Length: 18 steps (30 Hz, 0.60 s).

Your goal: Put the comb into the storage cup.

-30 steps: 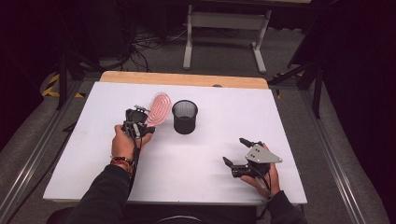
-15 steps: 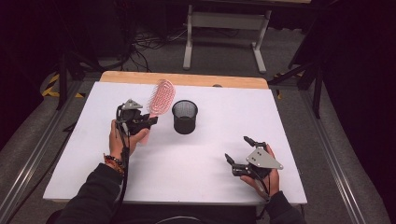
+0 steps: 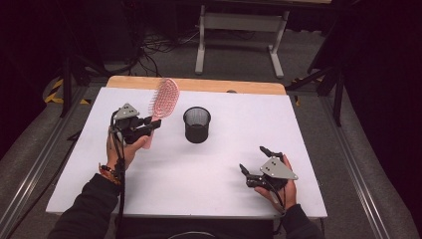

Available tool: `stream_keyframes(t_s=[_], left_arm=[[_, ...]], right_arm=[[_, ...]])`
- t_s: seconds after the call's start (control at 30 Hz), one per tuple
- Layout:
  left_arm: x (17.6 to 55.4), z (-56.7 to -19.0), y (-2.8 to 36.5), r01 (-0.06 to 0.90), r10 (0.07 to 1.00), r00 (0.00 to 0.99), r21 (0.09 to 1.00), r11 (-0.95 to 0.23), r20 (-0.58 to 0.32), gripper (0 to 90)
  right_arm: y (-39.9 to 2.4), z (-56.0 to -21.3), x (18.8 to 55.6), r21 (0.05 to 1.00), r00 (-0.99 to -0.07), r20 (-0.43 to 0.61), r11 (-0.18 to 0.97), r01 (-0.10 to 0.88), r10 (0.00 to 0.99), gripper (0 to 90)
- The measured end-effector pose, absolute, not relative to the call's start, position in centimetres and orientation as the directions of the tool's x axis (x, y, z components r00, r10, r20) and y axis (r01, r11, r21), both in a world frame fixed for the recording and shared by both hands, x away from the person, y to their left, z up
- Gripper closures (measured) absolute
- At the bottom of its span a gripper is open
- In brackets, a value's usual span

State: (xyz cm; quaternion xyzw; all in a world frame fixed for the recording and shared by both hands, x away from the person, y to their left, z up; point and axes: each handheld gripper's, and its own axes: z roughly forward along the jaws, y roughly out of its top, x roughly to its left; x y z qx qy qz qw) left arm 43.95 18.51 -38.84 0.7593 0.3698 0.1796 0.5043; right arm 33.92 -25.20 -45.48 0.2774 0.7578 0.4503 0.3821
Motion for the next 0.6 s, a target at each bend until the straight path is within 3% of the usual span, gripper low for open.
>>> stream_keyframes(t_s=[0.6], left_arm=[[42.5, -37.4, 19.8, 0.236, 0.721, 0.689, 0.963, -0.131, -0.071, 69.6]], right_arm=[[-25.2, -45.5, 33.9, 0.896, -0.552, -0.333, 0.438, 0.066, 0.764, 12.2]])
